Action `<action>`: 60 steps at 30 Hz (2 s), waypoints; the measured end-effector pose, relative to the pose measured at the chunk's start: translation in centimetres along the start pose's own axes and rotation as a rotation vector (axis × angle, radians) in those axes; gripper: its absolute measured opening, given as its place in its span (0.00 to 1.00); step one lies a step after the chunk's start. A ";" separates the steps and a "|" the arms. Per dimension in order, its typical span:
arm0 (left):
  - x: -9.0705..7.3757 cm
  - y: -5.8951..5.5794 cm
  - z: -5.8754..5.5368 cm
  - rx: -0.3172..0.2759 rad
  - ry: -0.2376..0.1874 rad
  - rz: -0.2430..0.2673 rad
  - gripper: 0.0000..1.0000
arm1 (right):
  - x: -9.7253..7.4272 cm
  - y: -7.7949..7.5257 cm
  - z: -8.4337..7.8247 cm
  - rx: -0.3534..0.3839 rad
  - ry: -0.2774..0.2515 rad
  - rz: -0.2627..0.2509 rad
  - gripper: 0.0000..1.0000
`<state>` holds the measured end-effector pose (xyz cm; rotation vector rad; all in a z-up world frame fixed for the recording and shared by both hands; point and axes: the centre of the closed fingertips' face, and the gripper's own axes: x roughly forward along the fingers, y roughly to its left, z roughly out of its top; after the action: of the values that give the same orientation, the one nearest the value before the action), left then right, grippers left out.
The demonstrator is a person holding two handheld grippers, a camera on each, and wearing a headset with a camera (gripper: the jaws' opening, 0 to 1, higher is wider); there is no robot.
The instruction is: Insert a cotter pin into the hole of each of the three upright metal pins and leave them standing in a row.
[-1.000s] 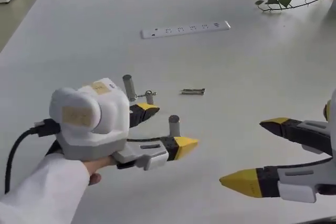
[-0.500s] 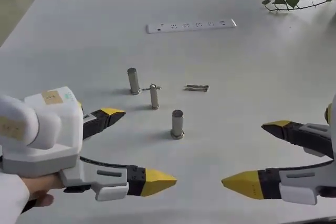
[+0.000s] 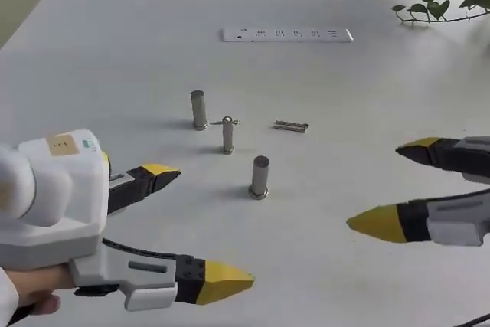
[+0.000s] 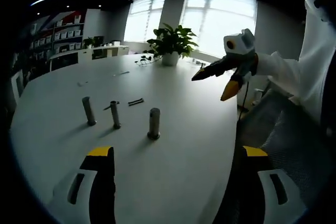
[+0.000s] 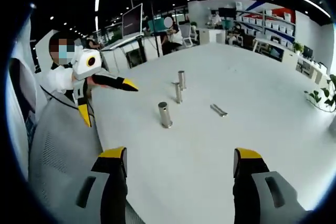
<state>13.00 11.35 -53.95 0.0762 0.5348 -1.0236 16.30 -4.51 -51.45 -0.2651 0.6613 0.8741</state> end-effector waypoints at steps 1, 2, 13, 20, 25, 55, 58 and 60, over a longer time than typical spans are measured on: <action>0.0 0.2 0.0 0.003 -0.004 0.009 0.99 | 0.1 -0.4 0.3 -0.027 0.013 0.000 0.80; -0.2 0.3 0.0 -0.006 -0.008 0.015 0.99 | 0.3 -0.9 0.7 -0.072 0.040 0.005 0.80; -1.8 1.0 0.2 -0.091 -0.048 0.063 0.99 | 4.7 -4.1 3.4 -0.293 0.173 0.113 0.76; -2.8 1.4 -0.3 -0.141 -0.063 0.099 0.99 | 7.6 -4.6 2.6 -0.450 0.294 0.200 0.55; -3.5 1.2 -0.3 -0.166 -0.080 0.118 0.99 | 9.4 -5.9 2.6 -0.422 0.308 0.222 0.48; -3.5 0.9 -0.8 -0.202 -0.054 0.130 0.97 | 16.0 -9.9 1.1 -0.424 0.479 0.223 0.11; -3.4 0.8 -0.9 -0.208 -0.055 0.129 0.97 | 16.0 -10.1 1.1 -0.410 0.486 0.214 0.08; -3.4 0.7 -0.9 -0.213 -0.058 0.127 0.97 | 15.9 -10.1 1.1 -0.399 0.488 0.211 0.06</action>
<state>11.89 14.72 -53.30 -0.1068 0.5755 -0.8379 31.96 -0.43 -61.22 -0.7958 0.9751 1.1566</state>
